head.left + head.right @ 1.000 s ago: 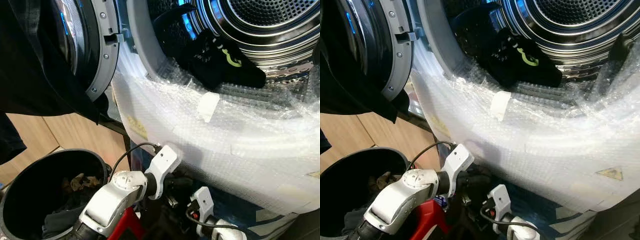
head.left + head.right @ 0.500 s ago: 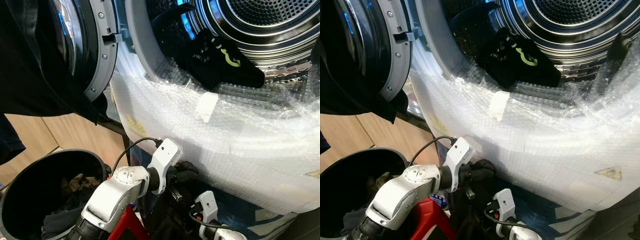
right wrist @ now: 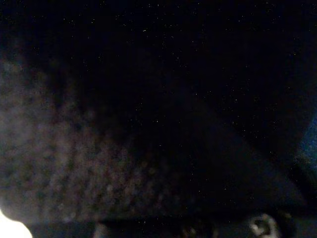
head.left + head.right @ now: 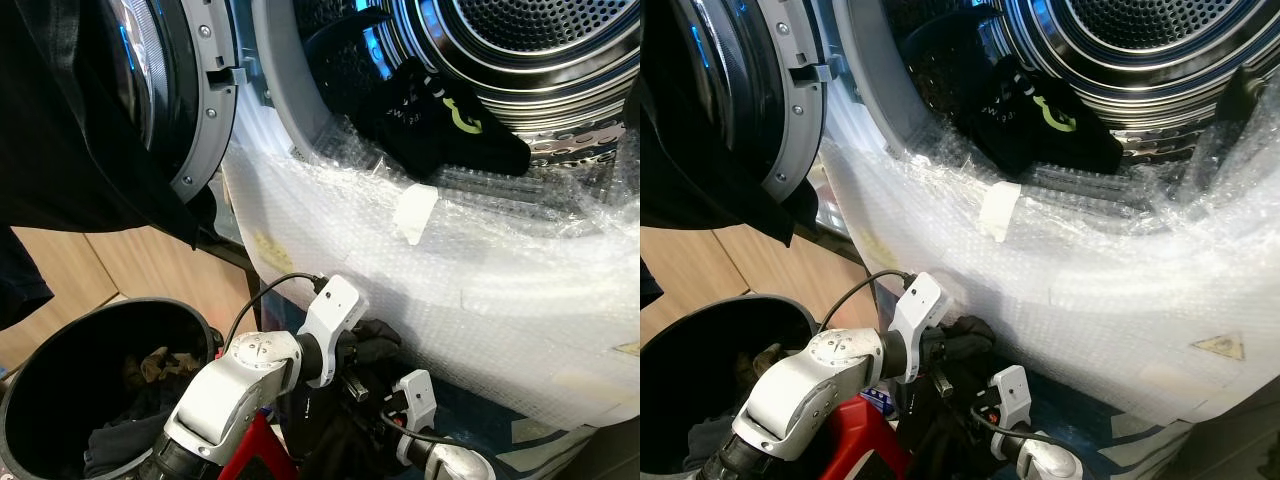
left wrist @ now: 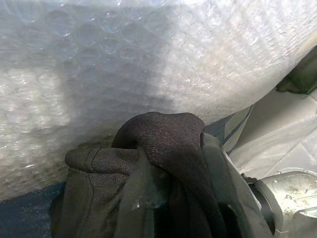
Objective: Clothes washing
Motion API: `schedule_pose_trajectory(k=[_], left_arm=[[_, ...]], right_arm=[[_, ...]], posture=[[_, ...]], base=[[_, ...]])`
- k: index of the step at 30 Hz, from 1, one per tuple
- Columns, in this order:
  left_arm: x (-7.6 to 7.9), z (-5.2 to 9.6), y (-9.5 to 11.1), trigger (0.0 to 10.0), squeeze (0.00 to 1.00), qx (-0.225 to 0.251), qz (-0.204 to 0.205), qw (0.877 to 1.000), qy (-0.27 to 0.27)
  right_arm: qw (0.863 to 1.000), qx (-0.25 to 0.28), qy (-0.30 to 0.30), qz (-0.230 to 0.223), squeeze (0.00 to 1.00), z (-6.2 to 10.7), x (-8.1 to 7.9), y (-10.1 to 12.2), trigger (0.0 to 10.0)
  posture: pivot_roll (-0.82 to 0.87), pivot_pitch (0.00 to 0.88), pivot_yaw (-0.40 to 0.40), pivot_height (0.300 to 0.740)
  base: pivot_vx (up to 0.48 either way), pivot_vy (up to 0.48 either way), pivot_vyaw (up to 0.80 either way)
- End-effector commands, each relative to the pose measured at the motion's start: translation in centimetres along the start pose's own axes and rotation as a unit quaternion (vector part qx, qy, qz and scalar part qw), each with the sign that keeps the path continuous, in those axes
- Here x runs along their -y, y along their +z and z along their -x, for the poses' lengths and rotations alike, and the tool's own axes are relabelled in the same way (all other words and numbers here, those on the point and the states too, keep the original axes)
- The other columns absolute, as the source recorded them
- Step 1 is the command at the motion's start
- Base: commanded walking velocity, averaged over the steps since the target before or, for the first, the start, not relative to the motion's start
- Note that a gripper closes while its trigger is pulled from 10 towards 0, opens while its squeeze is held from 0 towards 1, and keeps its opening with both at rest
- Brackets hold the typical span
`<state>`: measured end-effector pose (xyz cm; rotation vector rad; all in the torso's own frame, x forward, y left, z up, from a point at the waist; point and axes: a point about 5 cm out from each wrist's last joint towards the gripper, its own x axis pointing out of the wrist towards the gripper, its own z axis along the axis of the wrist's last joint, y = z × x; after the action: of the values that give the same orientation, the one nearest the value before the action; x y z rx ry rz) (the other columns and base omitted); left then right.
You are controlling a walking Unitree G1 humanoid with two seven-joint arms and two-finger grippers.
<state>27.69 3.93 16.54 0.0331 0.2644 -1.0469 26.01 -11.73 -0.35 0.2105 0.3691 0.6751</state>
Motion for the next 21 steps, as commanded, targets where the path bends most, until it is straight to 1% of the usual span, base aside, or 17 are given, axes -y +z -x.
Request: schedule_pose_trajectory(k=[1, 5, 9, 11, 21], left_arm=[[0.29, 0.35, 0.57, 0.0, 0.0, 0.012, -0.006, 1.0, -0.004], [0.5, 0.36, 0.37, 0.0, 0.0, 0.011, -0.005, 1.0, -0.005], [0.6, 0.27, 0.8, 0.0, 0.0, 0.016, -0.008, 1.0, -0.008], [0.47, 0.32, 1.04, 0.0, 0.0, 0.021, -0.009, 1.0, -0.005], [0.14, 0.78, 1.31, 0.0, 0.0, 0.025, -0.022, 0.999, 0.003]], right_arm=[[1.0, -0.002, 0.0, -0.007, 0.0, -0.05, -0.23, -0.37, 0.0], [1.0, -0.008, 0.01, -0.006, 0.0, 0.01, -0.46, -0.7, 0.0], [1.0, -0.007, 0.01, -0.004, 0.0, 0.05, -0.29, -0.57, 0.0], [1.0, -0.005, -0.002, -0.004, 0.0, 0.02, 0.0, -0.39, 0.0], [1.0, -0.01, 0.013, 0.002, 0.0, -0.29, -0.48, -0.53, 0.0]], posture=[[0.15, 0.011, 0.048, 0.74], [0.15, 0.0, 0.048, 0.74], [0.15, 0.0, 0.048, 0.74], [0.15, 0.0, 0.05, 0.74], [0.17, 0.0, 0.047, 0.74]], base=[[0.0, 0.0, 0.0], [0.0, 0.0, 0.0], [0.0, 0.0, 0.0], [0.0, 0.0, 0.0], [0.0, 0.0, 0.0]])
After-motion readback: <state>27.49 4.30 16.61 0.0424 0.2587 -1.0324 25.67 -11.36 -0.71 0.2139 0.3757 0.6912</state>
